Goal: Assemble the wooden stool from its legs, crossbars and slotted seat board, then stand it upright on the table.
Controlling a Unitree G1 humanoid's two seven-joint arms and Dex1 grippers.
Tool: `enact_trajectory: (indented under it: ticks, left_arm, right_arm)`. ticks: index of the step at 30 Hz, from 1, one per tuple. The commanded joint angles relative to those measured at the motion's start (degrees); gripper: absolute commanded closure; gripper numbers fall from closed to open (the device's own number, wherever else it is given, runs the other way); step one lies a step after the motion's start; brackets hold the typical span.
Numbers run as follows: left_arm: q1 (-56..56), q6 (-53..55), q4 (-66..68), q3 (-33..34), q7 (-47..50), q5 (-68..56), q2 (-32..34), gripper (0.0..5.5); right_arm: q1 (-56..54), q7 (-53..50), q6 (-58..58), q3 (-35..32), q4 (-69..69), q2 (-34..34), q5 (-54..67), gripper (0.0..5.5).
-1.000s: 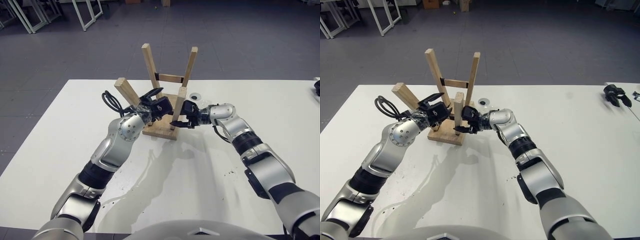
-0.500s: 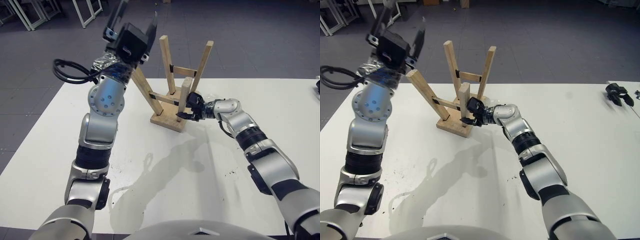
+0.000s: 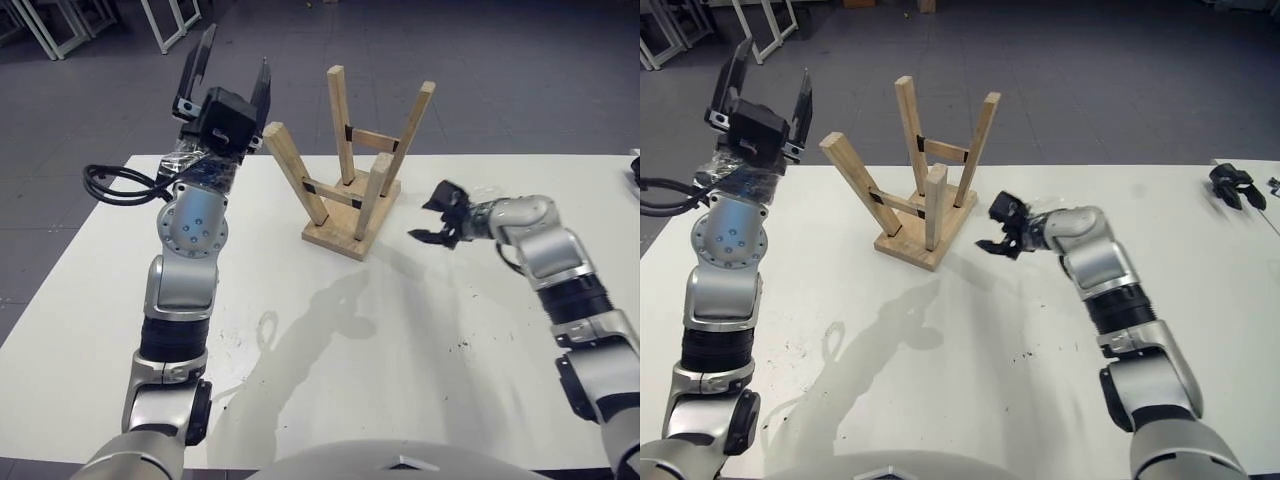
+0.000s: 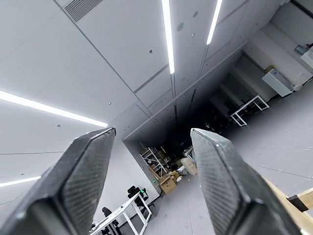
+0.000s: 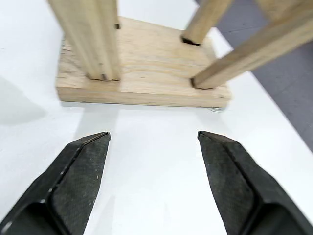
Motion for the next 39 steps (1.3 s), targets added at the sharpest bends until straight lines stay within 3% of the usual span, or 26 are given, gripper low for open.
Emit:
enact_trajectory:
  ticks: [1,4,6,15,18,22,24,31,39]
  left_arm:
    - [1.7,-1.7,-2.5,4.3,2.9,1.2,1.0,2.64]
    - [2.4,-1.5,-2.9,6.5,4.6,0.6,0.6,2.64]
    - [2.9,-1.1,-2.2,7.4,4.8,0.1,0.7,2.64]
    - [5.9,1.7,-1.3,10.7,5.5,-1.4,-0.3,2.64]
    - [5.1,2.4,-0.5,9.5,5.1,-1.7,-1.2,2.64]
    - [5.1,2.1,-0.1,8.4,3.3,-4.0,-1.9,2.64]
    - [6.2,3.8,-0.5,6.8,-3.2,-12.6,-3.4,2.64]
    - [11.4,20.7,-7.4,5.7,-20.9,-38.8,-1.9,2.64]
    - [13.4,29.7,-11.2,1.9,-27.0,-43.3,3.1,2.64]
  right_arm:
    - [-12.7,-6.0,3.0,-15.3,-7.3,6.5,14.0,2.2]
    - [-21.7,-10.4,5.9,-22.1,-9.6,13.4,25.2,2.2]
    - [-23.6,-11.0,6.3,-21.3,-9.4,15.9,27.4,2.2]
    - [-14.2,-5.2,1.2,6.8,10.1,19.1,8.5,2.2]
    - [-19.5,-8.1,3.0,-0.2,10.7,21.0,12.4,2.2]
    - [-24.3,-13.5,11.1,-14.3,-1.1,19.6,22.6,2.2]
    - [-24.4,-14.9,10.2,-17.0,-1.5,16.9,22.2,2.2]
    - [-16.3,-12.2,-0.9,-7.8,7.5,10.9,10.1,2.2]
    - [-11.0,-4.6,-5.7,0.1,7.8,15.1,7.9,2.2]
